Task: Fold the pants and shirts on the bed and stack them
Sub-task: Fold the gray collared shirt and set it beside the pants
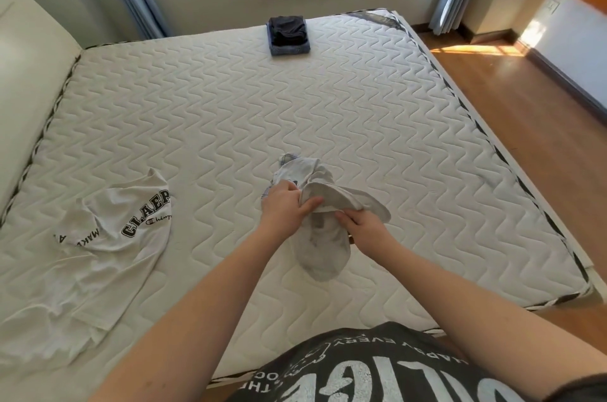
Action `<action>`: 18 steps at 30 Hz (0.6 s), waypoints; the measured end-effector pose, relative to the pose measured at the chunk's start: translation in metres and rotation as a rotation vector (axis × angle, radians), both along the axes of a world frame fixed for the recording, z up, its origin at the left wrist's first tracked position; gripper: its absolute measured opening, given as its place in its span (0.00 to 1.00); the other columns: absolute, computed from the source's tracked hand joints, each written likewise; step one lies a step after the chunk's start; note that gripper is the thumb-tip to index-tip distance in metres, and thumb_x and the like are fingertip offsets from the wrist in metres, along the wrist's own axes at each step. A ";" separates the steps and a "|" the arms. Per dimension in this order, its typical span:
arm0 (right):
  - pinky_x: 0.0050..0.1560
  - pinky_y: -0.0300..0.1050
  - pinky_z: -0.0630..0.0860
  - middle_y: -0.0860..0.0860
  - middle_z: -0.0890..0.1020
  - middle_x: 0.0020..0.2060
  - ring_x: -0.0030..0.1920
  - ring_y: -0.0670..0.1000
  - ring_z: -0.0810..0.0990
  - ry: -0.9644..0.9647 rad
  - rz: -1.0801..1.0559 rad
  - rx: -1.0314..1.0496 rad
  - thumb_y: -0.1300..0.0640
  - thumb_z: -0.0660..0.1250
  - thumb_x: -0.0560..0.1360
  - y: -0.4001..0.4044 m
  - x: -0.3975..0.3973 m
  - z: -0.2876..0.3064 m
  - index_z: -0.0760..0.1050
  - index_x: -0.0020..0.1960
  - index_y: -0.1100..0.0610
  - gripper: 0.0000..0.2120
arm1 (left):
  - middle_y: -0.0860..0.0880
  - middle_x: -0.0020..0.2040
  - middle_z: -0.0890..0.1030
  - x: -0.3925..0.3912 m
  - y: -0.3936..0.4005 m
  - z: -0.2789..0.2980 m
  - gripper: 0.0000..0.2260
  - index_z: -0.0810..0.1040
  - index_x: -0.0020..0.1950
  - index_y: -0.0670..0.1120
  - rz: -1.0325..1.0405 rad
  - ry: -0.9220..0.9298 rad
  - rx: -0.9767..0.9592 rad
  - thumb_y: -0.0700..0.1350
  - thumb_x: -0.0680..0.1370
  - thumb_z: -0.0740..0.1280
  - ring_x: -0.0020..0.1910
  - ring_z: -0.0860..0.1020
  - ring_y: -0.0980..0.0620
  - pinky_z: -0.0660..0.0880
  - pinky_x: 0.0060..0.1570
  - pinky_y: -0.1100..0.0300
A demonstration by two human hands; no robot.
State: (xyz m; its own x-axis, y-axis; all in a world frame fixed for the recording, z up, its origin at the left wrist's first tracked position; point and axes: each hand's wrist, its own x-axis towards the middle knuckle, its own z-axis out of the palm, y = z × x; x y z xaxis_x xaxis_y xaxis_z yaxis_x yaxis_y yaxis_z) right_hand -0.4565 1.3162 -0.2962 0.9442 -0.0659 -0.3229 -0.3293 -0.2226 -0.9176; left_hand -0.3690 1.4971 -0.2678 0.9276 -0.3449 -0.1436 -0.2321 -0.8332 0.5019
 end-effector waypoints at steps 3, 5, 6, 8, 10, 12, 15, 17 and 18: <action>0.57 0.58 0.79 0.52 0.85 0.53 0.55 0.53 0.82 -0.065 -0.047 -0.081 0.55 0.61 0.82 -0.005 0.006 0.000 0.80 0.62 0.49 0.13 | 0.49 0.57 0.72 0.004 0.008 -0.005 0.25 0.83 0.44 0.43 -0.070 0.002 0.053 0.63 0.78 0.61 0.59 0.69 0.49 0.62 0.51 0.56; 0.58 0.59 0.78 0.53 0.84 0.53 0.55 0.54 0.82 -0.084 -0.109 -0.122 0.56 0.61 0.82 -0.013 0.008 0.001 0.80 0.63 0.51 0.13 | 0.50 0.61 0.70 0.008 0.018 -0.009 0.22 0.81 0.46 0.46 -0.078 0.001 0.089 0.63 0.79 0.61 0.61 0.68 0.47 0.63 0.56 0.54; 0.56 0.59 0.78 0.53 0.85 0.51 0.54 0.55 0.82 -0.085 -0.140 -0.139 0.57 0.61 0.82 -0.018 0.008 0.001 0.80 0.62 0.50 0.13 | 0.50 0.62 0.70 0.009 0.023 -0.010 0.20 0.81 0.47 0.48 -0.074 -0.018 0.117 0.63 0.79 0.60 0.61 0.67 0.46 0.64 0.58 0.52; 0.51 0.59 0.81 0.55 0.85 0.47 0.48 0.57 0.83 -0.069 -0.195 -0.174 0.58 0.61 0.81 -0.031 0.008 0.000 0.80 0.59 0.52 0.12 | 0.48 0.61 0.71 0.013 0.033 -0.012 0.17 0.80 0.50 0.49 -0.047 -0.064 0.151 0.60 0.81 0.60 0.61 0.68 0.44 0.65 0.58 0.50; 0.47 0.56 0.82 0.56 0.84 0.44 0.45 0.58 0.84 -0.030 -0.220 -0.190 0.62 0.60 0.80 -0.043 0.007 -0.002 0.80 0.55 0.54 0.11 | 0.43 0.55 0.76 0.017 0.041 -0.012 0.15 0.78 0.50 0.44 -0.010 -0.066 0.099 0.54 0.82 0.60 0.57 0.73 0.40 0.67 0.51 0.50; 0.47 0.53 0.83 0.57 0.83 0.43 0.44 0.57 0.83 0.016 -0.230 -0.191 0.67 0.59 0.78 -0.055 0.005 -0.004 0.80 0.52 0.53 0.14 | 0.38 0.49 0.80 0.020 0.049 -0.014 0.13 0.74 0.46 0.43 0.076 -0.017 0.023 0.50 0.83 0.58 0.51 0.77 0.37 0.66 0.42 0.51; 0.49 0.53 0.83 0.57 0.81 0.40 0.39 0.56 0.80 0.090 -0.324 -0.244 0.69 0.59 0.75 -0.076 0.001 -0.011 0.82 0.50 0.59 0.15 | 0.38 0.49 0.82 0.023 0.064 -0.019 0.11 0.78 0.50 0.43 0.185 -0.022 -0.019 0.45 0.82 0.58 0.50 0.79 0.37 0.67 0.41 0.51; 0.50 0.53 0.82 0.58 0.82 0.41 0.39 0.56 0.81 0.123 -0.394 -0.243 0.70 0.59 0.74 -0.089 -0.001 -0.015 0.82 0.50 0.62 0.14 | 0.41 0.51 0.84 0.023 0.073 -0.023 0.11 0.81 0.54 0.44 0.227 -0.008 -0.126 0.43 0.81 0.59 0.52 0.80 0.41 0.72 0.47 0.51; 0.50 0.52 0.82 0.60 0.83 0.43 0.40 0.56 0.81 0.145 -0.421 -0.207 0.70 0.60 0.75 -0.093 -0.002 -0.018 0.82 0.50 0.64 0.13 | 0.43 0.51 0.84 0.023 0.077 -0.026 0.11 0.82 0.55 0.45 0.253 0.013 -0.181 0.42 0.81 0.60 0.52 0.80 0.43 0.73 0.49 0.52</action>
State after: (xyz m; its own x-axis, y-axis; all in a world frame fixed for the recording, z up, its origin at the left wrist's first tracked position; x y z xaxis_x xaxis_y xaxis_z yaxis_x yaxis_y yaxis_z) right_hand -0.4580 1.2230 -0.3138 0.7682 -0.5087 -0.3886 -0.5508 -0.2159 -0.8063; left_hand -0.3464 1.5739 -0.2936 0.9858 -0.1243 -0.1133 -0.0214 -0.7608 0.6486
